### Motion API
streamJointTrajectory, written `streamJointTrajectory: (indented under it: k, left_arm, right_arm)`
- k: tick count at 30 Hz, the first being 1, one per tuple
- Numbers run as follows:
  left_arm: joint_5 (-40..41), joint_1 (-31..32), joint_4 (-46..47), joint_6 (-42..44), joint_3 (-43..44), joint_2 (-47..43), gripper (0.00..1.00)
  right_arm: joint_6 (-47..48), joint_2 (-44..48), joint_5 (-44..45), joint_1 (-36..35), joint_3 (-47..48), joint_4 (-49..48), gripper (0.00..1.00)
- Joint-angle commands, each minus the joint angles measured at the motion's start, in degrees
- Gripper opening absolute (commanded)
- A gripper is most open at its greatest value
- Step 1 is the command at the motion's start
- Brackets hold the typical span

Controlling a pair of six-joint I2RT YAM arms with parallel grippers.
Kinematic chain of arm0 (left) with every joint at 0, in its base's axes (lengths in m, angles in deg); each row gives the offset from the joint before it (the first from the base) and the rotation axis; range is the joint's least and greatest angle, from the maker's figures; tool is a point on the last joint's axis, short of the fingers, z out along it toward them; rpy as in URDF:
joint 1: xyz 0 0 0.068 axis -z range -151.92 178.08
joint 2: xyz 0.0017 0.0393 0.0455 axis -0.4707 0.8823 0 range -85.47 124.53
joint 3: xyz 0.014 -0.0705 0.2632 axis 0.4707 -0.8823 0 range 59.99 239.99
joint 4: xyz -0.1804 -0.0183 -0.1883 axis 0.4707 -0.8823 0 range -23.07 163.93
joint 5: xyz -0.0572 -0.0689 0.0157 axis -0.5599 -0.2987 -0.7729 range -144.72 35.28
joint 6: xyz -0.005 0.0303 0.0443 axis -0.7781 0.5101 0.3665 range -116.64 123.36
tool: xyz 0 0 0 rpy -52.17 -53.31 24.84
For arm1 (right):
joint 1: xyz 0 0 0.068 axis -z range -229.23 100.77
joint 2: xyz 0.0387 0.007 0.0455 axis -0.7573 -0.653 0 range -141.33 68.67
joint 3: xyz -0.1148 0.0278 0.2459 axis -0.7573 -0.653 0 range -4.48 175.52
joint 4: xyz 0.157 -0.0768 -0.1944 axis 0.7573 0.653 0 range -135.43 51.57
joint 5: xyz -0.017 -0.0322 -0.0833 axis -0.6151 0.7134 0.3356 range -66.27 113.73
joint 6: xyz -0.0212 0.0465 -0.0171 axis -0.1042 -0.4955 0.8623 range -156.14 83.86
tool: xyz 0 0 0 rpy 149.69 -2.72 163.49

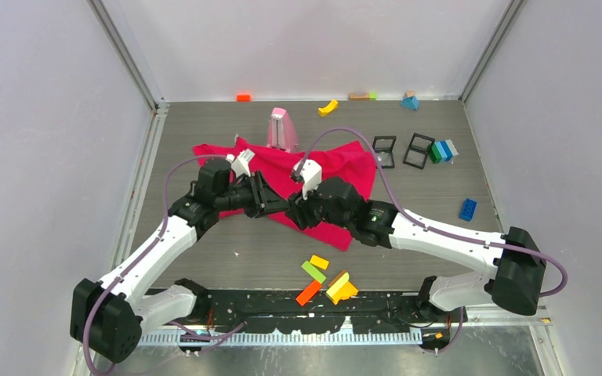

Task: Pin the brooch onto the clothing

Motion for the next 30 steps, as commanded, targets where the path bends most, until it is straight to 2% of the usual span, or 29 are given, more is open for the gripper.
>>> streamJointTrajectory:
  k: [1,5,9,12,13,15,17,21,25,30]
  left_arm:
    - [0.57,0.47,3.21,-0.43,-0.22,-0.26,0.28]
    - [0.71,0.61,3.34,-0.51,-0.44,0.23,0.25]
    - [0.65,0.74,3.84,-0.29,-0.37,0.2,0.03]
    - [1.33,0.74,2.58,2.64,0.25,-0.72,0.0]
    - [2.21,0.74,0.95,4.41,1.13,-1.15,0.0]
    - [3.95,0.74,-2.87,9.48,2.41,-2.64,0.0]
    - [4.5,0.74,-4.6,13.65,3.28,-4.09,0.0]
    - [1.96,0.74,-6.3,19.8,4.54,-6.19,0.0]
    - [-6.73,0.74,-6.67,24.89,5.76,-7.26,0.0]
    - [-11.36,0.74,-5.07,27.52,5.61,-10.3,0.0]
  right_arm:
    - [0.88,0.57,1.11,-0.67,3.02,-2.53,0.32]
    - [0.9,0.53,0.6,-1.02,3.25,-2.35,0.32]
    - [0.7,0.32,0.9,-1.14,3.6,-1.74,0.33]
    - [0.02,0.98,1.38,-1.14,3.59,-1.49,0.49]
    - [-0.41,1.93,1.53,-1.09,3.58,-1.37,0.59]
    - [-0.78,3.22,1.42,-0.61,3.77,0.4,0.7]
    - [-1.87,4.78,-0.89,0.82,4.28,2.3,0.75]
    - [-7.01,7.54,-18.05,8.54,4.88,3.6,0.78]
    - [-12.81,8.65,-32.49,14.73,5.58,2.92,0.75]
    - [-18.4,8.73,-41.15,17.0,5.24,0.03,0.68]
